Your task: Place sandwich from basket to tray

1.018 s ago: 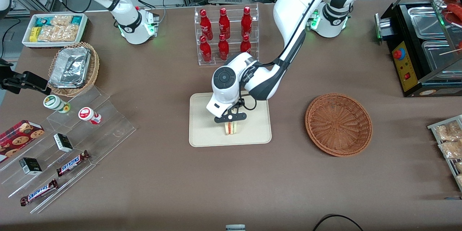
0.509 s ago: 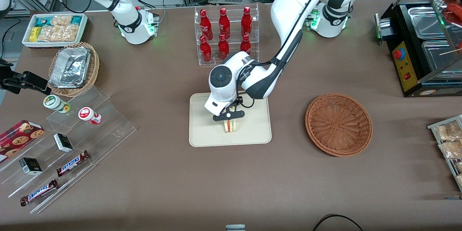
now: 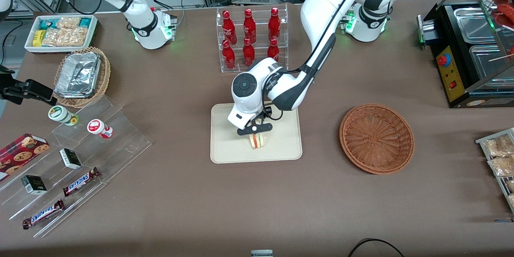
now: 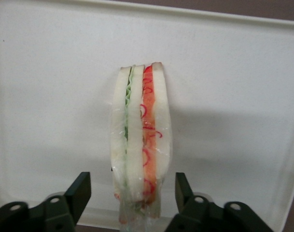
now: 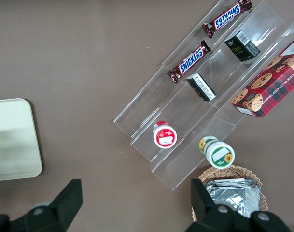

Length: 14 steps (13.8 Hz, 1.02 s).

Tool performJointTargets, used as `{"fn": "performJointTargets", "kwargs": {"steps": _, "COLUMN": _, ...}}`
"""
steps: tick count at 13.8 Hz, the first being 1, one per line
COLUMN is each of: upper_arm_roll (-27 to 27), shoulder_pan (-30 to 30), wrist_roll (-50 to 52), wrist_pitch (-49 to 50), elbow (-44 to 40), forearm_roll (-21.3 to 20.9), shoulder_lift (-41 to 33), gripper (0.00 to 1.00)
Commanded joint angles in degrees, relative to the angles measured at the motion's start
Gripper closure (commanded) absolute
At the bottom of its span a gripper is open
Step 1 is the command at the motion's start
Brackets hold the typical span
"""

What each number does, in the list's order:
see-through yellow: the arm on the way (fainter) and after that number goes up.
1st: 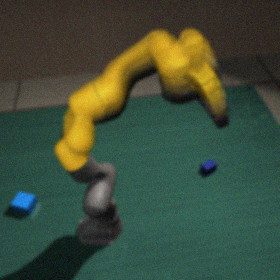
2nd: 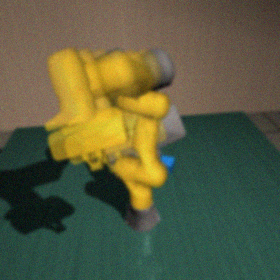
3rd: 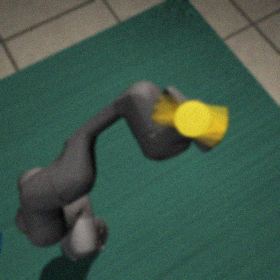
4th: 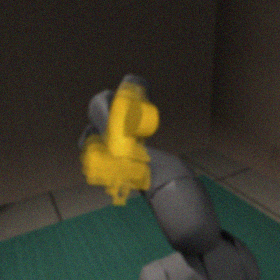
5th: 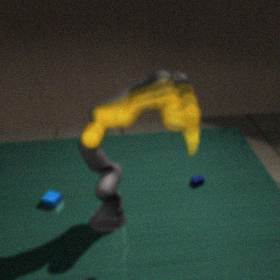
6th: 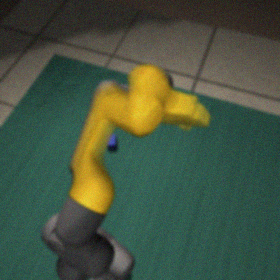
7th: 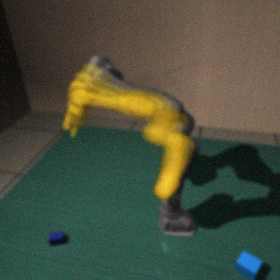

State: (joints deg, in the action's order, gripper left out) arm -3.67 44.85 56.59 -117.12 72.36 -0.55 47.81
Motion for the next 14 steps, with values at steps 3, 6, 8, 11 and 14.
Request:
{"fn": "performJointTargets", "kwargs": {"steps": 3, "upper_arm_roll": 0.94, "shoulder_pan": 0.50, "wrist_roll": 0.64, "wrist_pitch": 5.04, "elbow": -0.91, "forearm_roll": -0.86, "shoulder_lift": -4.99, "gripper": 0.00}}
{"fn": "performJointTargets", "kwargs": {"steps": 6, "upper_arm_roll": 1.38, "shoulder_pan": 0.50, "wrist_roll": 1.59, "wrist_pitch": 10.85, "elbow": -0.47, "forearm_roll": -1.03, "shoulder_lift": -10.08, "gripper": 0.00}}
{"fn": "performJointTargets", "kwargs": {"steps": 8, "upper_arm_roll": 3.48, "shoulder_pan": -1.33, "wrist_roll": 0.64, "wrist_pitch": 11.91, "elbow": 2.59, "forearm_roll": -0.16, "shoulder_lift": -14.48, "gripper": 0.00}}
{"fn": "performJointTargets", "kwargs": {"steps": 11, "upper_arm_roll": 3.49, "shoulder_pan": -5.90, "wrist_roll": -6.01, "wrist_pitch": 12.26, "elbow": 8.39, "forearm_roll": -0.07, "shoulder_lift": -20.28, "gripper": 0.00}}
{"fn": "performJointTargets", "kwargs": {"steps": 14, "upper_arm_roll": 3.49, "shoulder_pan": -11.52, "wrist_roll": -16.38, "wrist_pitch": 12.26, "elbow": 14.80, "forearm_roll": 1.15, "shoulder_lift": -25.90, "gripper": 0.00}}
